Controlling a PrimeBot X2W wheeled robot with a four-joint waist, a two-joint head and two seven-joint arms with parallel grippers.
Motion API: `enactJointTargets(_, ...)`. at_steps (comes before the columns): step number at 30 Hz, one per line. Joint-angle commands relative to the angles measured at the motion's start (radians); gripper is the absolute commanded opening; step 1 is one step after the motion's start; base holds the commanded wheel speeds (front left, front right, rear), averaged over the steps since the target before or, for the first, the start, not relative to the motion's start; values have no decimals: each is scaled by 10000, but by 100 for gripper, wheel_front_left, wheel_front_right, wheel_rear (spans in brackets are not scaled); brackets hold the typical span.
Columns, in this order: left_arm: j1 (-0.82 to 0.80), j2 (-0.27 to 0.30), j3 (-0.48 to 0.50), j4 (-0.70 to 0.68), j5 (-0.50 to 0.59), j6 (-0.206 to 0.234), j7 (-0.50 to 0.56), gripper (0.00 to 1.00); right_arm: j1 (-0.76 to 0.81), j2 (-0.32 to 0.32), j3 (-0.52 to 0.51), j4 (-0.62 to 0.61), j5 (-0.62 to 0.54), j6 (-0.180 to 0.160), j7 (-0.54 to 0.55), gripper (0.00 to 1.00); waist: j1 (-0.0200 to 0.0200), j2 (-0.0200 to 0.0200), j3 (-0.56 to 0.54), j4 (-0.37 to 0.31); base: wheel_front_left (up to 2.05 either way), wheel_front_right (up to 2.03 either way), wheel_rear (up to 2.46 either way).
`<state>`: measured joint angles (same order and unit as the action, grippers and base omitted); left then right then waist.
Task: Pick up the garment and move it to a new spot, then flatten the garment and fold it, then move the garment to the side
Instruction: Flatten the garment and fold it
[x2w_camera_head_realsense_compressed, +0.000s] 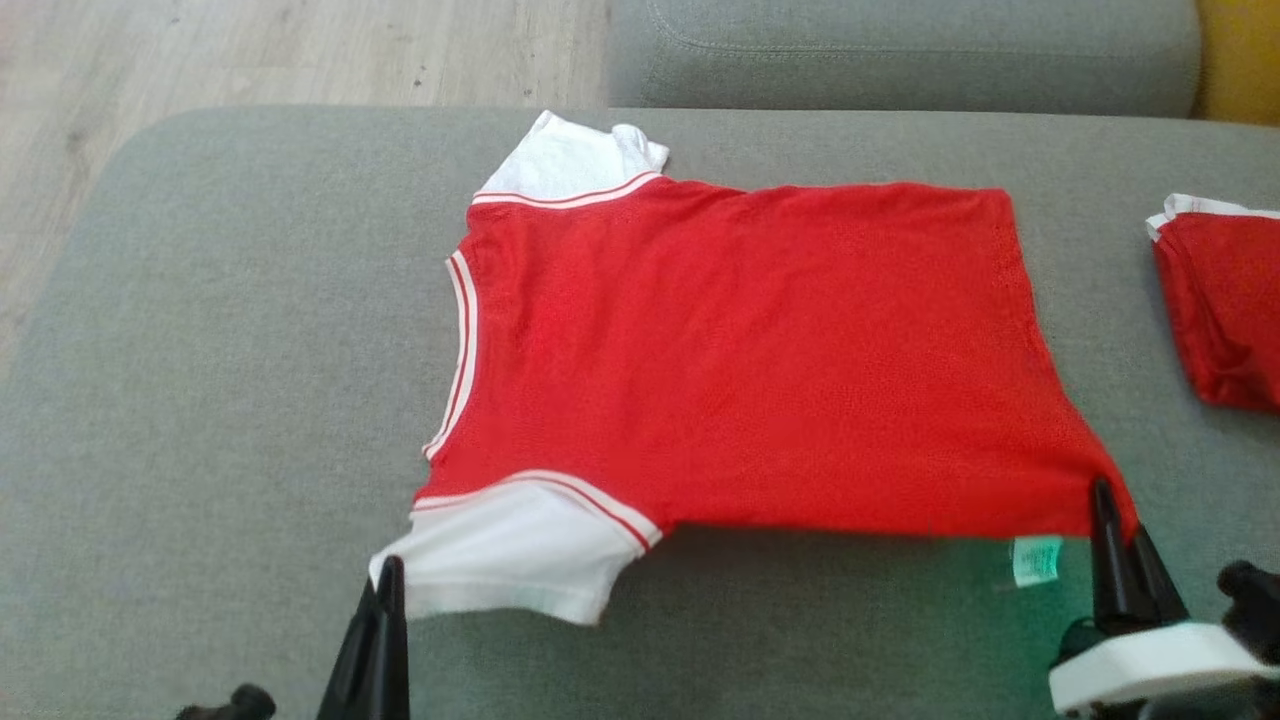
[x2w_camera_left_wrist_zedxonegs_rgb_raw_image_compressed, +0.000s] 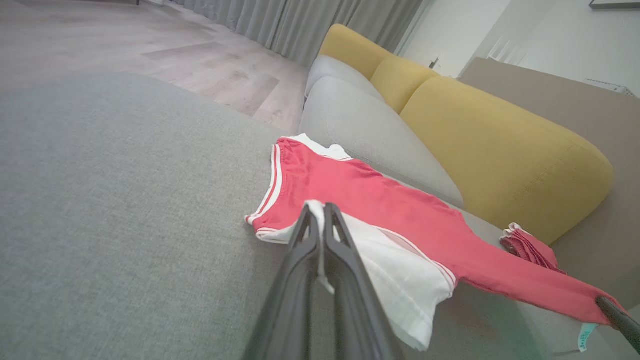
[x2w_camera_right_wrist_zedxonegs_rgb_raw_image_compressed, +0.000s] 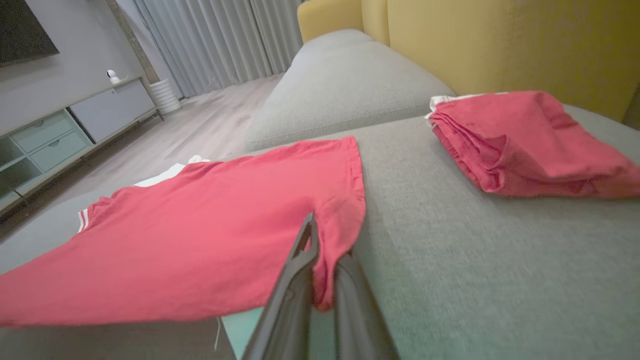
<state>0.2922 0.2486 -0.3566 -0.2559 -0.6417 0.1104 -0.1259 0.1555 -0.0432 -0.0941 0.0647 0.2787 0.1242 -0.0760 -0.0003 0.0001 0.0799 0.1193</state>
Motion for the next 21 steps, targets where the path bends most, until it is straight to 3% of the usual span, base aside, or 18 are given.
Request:
enactJointTargets(1, -200, 98, 280, -438, -5, 92, 63, 0, -135, -70, 157, -505, 123, 65, 119, 0, 3, -1, 31, -37, 0, 0, 0)
enactJointTargets(12, -1104, -51, -2, 773, -131, -226, 292, 0, -735, -70, 299, 324, 234, 65, 302, 0, 3, -1, 403, -100, 0, 0, 0)
enactJointTargets(21, -3643, -159, -174, 2333, 320, -857, 152, 0, -2097, -70, 371, 1560, 625, 65, 382, 0, 3, -1, 1007, -95, 0, 0, 0)
